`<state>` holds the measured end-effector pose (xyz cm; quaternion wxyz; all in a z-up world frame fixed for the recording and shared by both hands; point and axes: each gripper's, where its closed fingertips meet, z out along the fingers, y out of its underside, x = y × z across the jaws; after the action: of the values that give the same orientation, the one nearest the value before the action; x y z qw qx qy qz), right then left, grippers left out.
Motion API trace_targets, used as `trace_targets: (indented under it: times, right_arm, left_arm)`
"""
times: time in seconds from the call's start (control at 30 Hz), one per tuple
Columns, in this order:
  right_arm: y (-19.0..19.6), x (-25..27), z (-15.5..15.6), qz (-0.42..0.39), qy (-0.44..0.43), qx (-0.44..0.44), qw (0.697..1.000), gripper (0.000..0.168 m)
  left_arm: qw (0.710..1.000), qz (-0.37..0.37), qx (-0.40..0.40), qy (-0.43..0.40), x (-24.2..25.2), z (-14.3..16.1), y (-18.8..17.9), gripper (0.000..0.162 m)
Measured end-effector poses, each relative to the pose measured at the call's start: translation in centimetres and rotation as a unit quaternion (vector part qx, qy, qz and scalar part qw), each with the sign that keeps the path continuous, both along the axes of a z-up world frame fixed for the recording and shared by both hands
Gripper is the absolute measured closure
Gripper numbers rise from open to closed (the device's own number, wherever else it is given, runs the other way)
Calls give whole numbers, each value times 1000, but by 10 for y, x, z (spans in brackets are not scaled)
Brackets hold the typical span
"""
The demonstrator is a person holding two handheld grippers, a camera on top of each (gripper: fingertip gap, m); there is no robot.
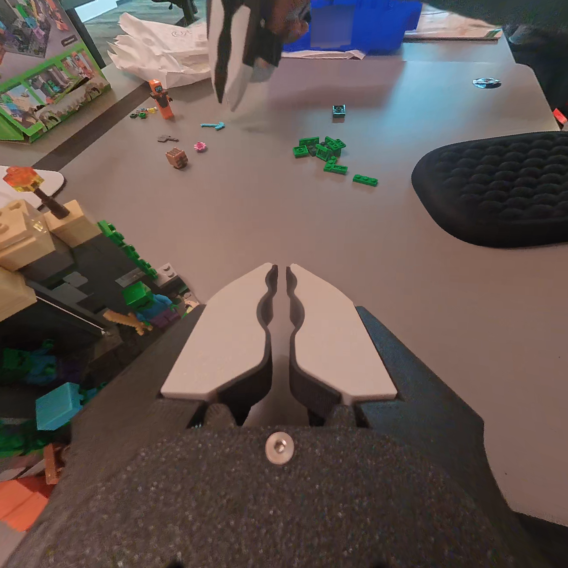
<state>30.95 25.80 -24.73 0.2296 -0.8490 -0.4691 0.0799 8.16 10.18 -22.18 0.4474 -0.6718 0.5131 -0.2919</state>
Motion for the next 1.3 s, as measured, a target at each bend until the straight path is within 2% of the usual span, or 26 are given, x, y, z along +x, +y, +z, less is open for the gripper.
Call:
trace_targets:
  times: [0.23, 0.37, 0.6, 0.67, 0.83, 0.97, 1.07, 1.23, 1.3]
  right_arm:
    - [14, -5, -18, -33, 8, 6, 999, 144]
    - [27, -2, -19, -47, 5, 0, 999, 159]
    - [80, 14, -18, -110, -26, 60, 992, 162]
    - [86, 14, -15, -131, -26, 69, 989, 157]
    - [74, 6, 0, -175, -11, 69, 982, 155]
    - [59, -25, 6, -137, 6, 68, 988, 156]
    - [60, -43, 1, -124, 5, 59, 991, 154]
    - [73, -44, -16, -137, -9, 31, 990, 149]
    - [77, -43, -18, -143, -4, 25, 989, 156]
  left_arm:
    - [1000, 9, 3, -3, -2, 1, 2, 158]
    - [1000, 8, 2, -2, -2, 1, 1, 158]
    - [1000, 4, 0, -1, -1, 0, 1, 158]
    - [1000, 4, 0, -3, -1, 0, 1, 158]
    - [1000, 0, 4, 5, 0, -1, -1, 158]
    - [1000, -1, 7, 9, 0, -2, -1, 159]
    - [1000, 1, 8, 9, 0, -2, -1, 159]
    - [1000, 5, 7, 6, -1, -2, 0, 159]
    - [1000, 3, 6, 7, -1, -2, 0, 159]
